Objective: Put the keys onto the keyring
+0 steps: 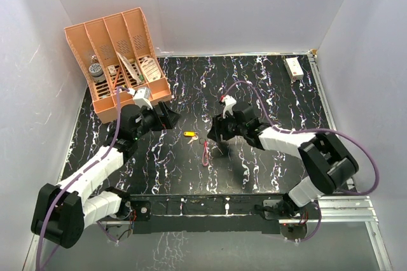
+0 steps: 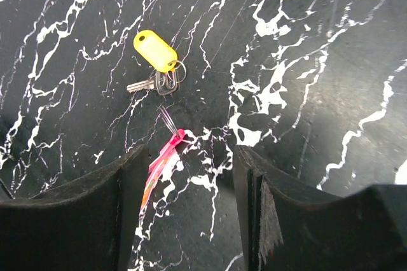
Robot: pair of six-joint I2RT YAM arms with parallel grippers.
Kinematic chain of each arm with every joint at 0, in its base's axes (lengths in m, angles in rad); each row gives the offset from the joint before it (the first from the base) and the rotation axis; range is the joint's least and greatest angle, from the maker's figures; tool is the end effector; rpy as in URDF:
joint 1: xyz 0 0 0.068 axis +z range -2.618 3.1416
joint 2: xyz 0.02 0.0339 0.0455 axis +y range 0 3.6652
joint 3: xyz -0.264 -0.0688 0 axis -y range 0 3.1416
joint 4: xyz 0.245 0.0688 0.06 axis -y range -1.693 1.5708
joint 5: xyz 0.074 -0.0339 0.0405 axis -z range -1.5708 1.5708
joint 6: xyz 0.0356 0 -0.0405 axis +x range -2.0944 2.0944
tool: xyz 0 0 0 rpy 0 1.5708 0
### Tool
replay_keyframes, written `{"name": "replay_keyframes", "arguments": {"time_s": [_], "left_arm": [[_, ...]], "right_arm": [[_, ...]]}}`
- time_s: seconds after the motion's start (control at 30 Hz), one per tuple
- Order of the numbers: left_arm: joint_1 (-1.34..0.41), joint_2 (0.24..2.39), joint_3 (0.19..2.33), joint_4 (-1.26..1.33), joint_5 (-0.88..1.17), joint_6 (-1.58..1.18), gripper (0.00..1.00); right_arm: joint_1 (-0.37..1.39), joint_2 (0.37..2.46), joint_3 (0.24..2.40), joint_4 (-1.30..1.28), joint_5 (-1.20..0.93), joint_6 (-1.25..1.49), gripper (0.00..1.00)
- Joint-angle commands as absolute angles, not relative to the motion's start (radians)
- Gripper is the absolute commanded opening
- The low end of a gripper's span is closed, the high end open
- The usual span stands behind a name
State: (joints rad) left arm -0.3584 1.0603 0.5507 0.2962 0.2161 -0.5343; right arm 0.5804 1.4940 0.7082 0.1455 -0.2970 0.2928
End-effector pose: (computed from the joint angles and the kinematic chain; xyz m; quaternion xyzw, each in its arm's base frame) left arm 0.2225 -0.0915 0.2537 -0.0005 0.7768 -0.3451 0.5267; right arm 0.2468 0.1743 0.1813 -0.1924 0.8652 0.3075 0.3462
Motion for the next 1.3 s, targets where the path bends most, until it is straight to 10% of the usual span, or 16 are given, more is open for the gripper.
{"name": "replay_keyframes", "arguments": {"time_s": [0.0, 0.67, 0.93, 1.27], "left_arm": [[-0.375, 1.069, 0.549, 0.334, 0.203, -0.519, 0.89], [-0.388, 1.1, 0.534, 0.342, 0.195, -0.506, 0.9], [-0.388, 1.106, 0.527, 0.345, 0.189, -0.506, 0.9], [-0.39, 1.11, 0.534, 0.401, 0.236, -0.512, 0.9]], "right_arm": [[0.621, 1.574, 0.783, 0.245, -0.311, 0.258, 0.51], [0.665, 1.719, 0.816, 0.334, -0.33, 0.241, 0.3], [0.667, 1.702, 0.791, 0.373, -0.341, 0.235, 0.0], [0.667, 1.461, 0.705, 0.427, -0.293, 0.223, 0.0]]}}
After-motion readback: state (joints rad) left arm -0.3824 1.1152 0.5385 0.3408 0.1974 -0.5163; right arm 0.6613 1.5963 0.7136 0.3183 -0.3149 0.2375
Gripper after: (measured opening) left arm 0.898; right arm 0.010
